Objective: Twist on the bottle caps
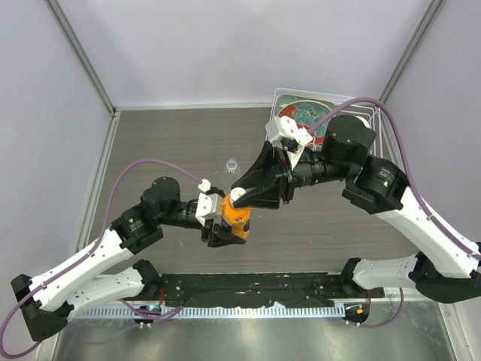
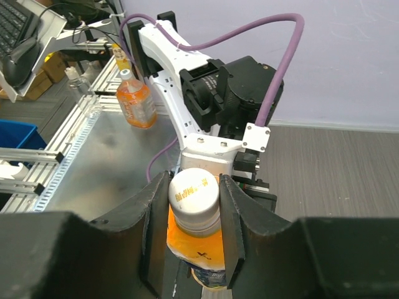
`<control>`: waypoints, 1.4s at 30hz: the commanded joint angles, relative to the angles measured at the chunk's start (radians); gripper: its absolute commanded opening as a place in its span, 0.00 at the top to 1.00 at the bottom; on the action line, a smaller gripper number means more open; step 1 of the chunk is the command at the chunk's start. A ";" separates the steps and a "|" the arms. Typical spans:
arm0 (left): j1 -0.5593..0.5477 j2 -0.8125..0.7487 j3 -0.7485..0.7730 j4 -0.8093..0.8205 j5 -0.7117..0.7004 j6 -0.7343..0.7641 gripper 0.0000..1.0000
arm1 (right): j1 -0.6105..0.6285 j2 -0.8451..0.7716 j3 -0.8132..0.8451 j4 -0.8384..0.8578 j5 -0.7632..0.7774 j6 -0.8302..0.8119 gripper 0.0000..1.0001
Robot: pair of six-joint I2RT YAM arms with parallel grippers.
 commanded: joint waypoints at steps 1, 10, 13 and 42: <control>0.006 -0.018 0.030 0.137 -0.056 -0.031 0.51 | -0.001 0.028 -0.043 -0.112 0.078 -0.010 0.87; 0.006 -0.005 0.049 0.238 -0.209 -0.082 0.56 | -0.003 0.043 -0.132 -0.058 0.225 0.027 0.89; 0.006 -0.007 0.050 0.268 -0.271 -0.083 0.56 | -0.003 0.034 -0.185 -0.006 0.274 0.063 0.89; 0.006 0.054 0.079 0.312 -0.706 -0.013 0.66 | 0.151 0.097 -0.236 0.006 1.025 0.137 0.99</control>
